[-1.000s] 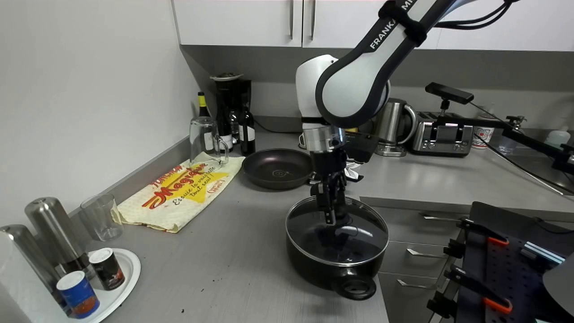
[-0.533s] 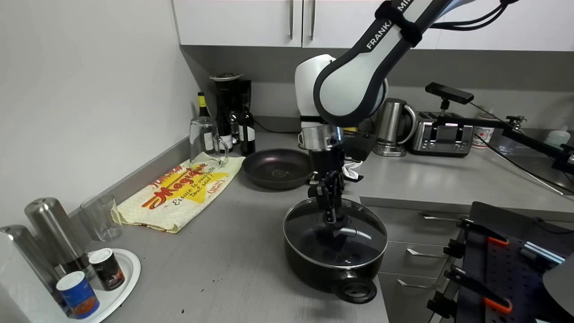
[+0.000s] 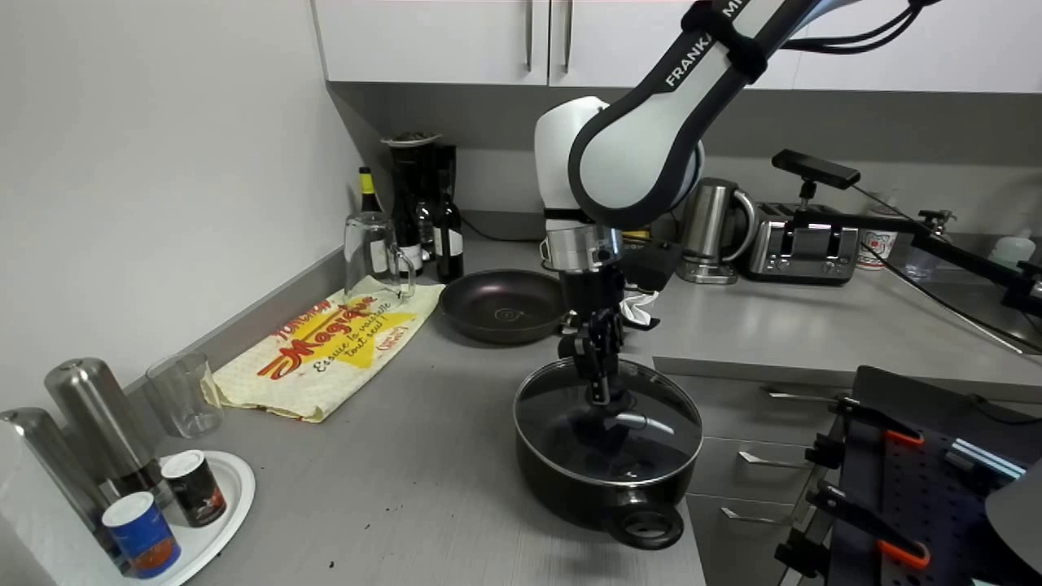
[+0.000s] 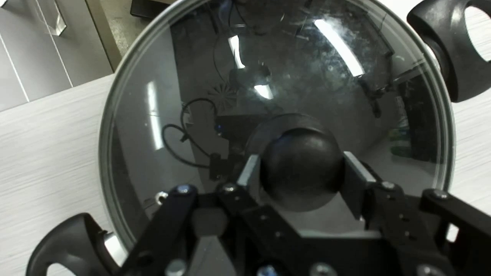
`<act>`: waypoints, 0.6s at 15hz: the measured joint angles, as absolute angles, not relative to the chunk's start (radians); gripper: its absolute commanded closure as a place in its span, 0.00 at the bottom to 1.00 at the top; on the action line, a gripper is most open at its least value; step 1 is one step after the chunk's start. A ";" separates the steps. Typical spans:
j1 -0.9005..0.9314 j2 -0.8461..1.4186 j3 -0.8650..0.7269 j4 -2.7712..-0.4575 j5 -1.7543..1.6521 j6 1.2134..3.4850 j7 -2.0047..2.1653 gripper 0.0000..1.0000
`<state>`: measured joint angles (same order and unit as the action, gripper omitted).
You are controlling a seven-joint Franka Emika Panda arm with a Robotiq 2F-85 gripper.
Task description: Take the lid off the pot
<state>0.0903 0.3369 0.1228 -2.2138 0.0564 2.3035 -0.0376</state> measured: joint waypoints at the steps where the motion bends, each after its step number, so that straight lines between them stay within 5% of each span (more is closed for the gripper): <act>1: 0.091 0.334 0.124 -2.216 0.056 2.303 -0.038 0.74; 9: 0.115 0.205 0.141 -2.281 0.055 2.299 -0.037 0.74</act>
